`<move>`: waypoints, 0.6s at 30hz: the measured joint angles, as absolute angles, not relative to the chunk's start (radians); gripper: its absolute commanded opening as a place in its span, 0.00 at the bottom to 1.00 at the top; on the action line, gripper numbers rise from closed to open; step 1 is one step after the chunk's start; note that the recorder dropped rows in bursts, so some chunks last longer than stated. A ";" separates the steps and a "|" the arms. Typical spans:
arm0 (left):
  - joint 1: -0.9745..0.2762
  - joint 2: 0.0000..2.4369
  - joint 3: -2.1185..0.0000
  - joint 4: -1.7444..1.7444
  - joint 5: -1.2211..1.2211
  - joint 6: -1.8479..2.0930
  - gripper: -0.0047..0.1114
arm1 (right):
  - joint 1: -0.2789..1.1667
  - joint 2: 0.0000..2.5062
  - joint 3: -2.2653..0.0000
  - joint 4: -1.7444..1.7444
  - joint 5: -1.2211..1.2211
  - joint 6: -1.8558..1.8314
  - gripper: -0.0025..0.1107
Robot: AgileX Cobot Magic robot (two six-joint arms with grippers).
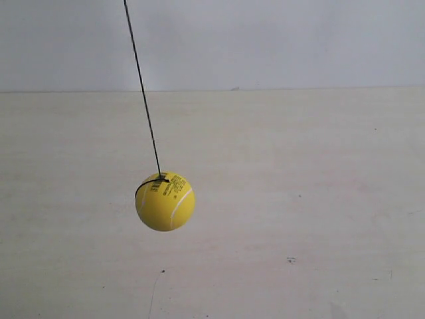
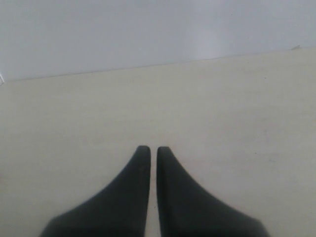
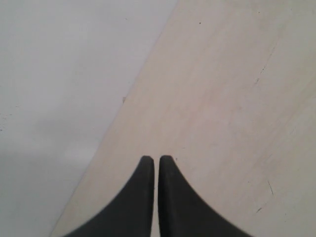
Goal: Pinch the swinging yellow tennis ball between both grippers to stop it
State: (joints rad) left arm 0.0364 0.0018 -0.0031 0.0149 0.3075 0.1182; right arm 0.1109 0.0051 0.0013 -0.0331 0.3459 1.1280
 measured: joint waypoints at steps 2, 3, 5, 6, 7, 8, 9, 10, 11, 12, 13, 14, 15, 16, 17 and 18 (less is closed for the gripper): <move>0.036 0.002 -0.003 0.015 0.308 0.118 0.08 | 0.111 0.005 0.001 -0.033 0.346 1.128 0.02; 0.036 0.002 -0.003 0.015 0.308 0.118 0.08 | 0.111 0.005 0.001 -0.033 0.346 1.128 0.02; 0.036 0.002 -0.003 0.015 0.308 0.118 0.08 | 0.111 0.005 0.001 -0.033 0.346 1.113 0.02; 0.036 0.002 -0.003 0.015 0.308 0.118 0.08 | 0.111 0.005 0.001 -0.033 0.346 1.095 0.02; 0.036 0.002 -0.003 0.015 0.308 0.118 0.08 | 0.111 0.005 0.001 -0.033 0.346 1.073 0.02; 0.036 0.002 -0.003 0.015 0.308 0.118 0.08 | 0.111 0.005 0.001 -0.033 0.346 1.037 0.02; 0.036 0.002 -0.003 0.015 0.308 0.118 0.08 | 0.111 0.005 0.001 -0.033 0.346 0.985 0.02; 0.036 0.002 -0.003 0.015 0.308 0.118 0.08 | 0.111 0.005 0.001 -0.033 0.346 0.933 0.02; 0.036 0.002 -0.003 0.015 0.308 0.118 0.08 | 0.111 0.005 0.001 -0.033 0.346 0.853 0.02; 0.036 0.002 -0.003 0.015 0.308 0.118 0.08 | 0.111 0.005 0.001 -0.033 0.344 0.761 0.02; 0.036 0.002 -0.003 0.015 0.308 0.118 0.08 | 0.111 0.005 0.001 -0.033 0.342 0.660 0.02; 0.036 0.002 -0.003 0.015 0.308 0.118 0.08 | 0.111 0.005 0.001 -0.033 0.342 0.554 0.02; 0.036 0.002 -0.003 0.015 0.308 0.118 0.08 | 0.111 0.005 0.001 -0.033 0.340 0.466 0.02; 0.036 0.002 -0.003 0.015 0.308 0.118 0.08 | 0.111 0.005 0.001 -0.033 0.340 0.337 0.02; 0.036 0.002 -0.003 0.015 0.308 0.118 0.08 | 0.111 0.005 0.001 -0.033 0.338 0.252 0.02; 0.036 0.002 -0.003 0.015 0.308 0.118 0.08 | 0.111 0.005 0.001 -0.033 0.338 0.154 0.02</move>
